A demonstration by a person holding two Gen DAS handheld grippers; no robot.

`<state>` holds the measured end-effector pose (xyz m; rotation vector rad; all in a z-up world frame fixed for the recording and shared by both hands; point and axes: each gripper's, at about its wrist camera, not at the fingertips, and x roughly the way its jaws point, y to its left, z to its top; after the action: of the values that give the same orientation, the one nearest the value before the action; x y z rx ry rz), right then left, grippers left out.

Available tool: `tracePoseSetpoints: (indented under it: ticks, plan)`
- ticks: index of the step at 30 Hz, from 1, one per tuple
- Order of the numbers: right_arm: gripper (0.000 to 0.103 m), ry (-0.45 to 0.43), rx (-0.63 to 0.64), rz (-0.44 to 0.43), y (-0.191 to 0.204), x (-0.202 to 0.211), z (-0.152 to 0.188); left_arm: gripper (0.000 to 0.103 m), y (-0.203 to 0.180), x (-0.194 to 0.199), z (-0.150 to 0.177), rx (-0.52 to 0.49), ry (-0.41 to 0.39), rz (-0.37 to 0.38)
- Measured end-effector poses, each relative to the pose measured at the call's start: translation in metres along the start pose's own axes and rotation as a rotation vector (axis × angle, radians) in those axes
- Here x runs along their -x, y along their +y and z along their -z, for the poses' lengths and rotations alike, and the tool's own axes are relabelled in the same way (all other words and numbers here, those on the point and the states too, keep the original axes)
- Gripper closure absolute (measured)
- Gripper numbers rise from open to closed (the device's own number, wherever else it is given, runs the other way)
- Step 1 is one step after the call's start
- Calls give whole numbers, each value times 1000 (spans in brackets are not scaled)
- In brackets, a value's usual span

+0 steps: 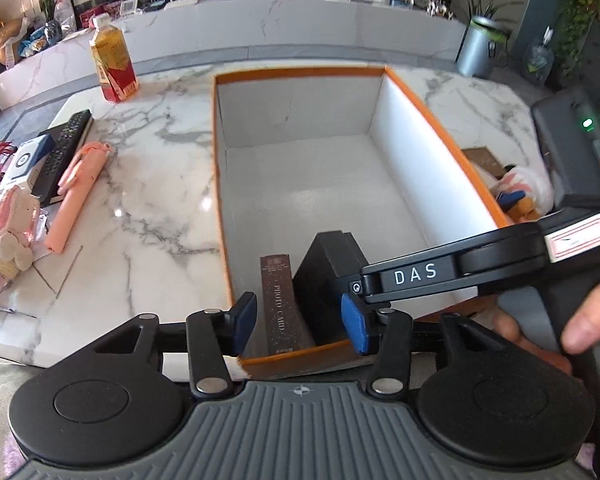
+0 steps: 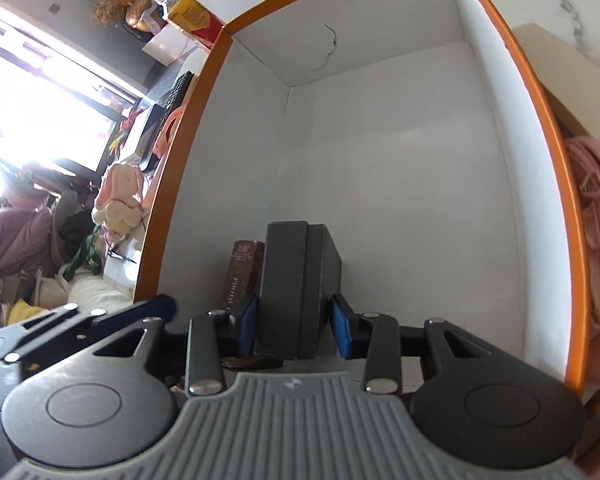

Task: Organize objects
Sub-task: 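Carry the PHOTO CARD box into the orange box and lower it, then open the left gripper to release the card box inside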

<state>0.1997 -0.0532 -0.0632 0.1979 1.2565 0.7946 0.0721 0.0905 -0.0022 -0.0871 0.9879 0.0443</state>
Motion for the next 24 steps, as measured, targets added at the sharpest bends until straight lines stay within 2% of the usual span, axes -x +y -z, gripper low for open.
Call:
tracePoseSetpoints:
  ticks: [3, 7, 11, 15, 20, 24]
  plan:
    - [62, 7, 24, 15, 7, -2, 1, 50, 13, 12, 1, 55, -28, 51]
    - [62, 16, 31, 19, 15, -10, 3, 50, 29, 18, 2, 104, -89, 38]
    - [62, -4, 62, 40, 27, -15, 6, 50, 49, 8, 7, 182, -69, 62]
    - [61, -14, 84, 57, 34, -17, 7, 59, 57, 1, 15, 218, -58, 111]
    - [58, 1, 55, -2, 35, -16, 10, 70, 60, -1, 21, 226, -53, 144]
    - [57, -19, 54, 7, 36, -13, 12, 75, 60, -3, 23, 238, -51, 178]
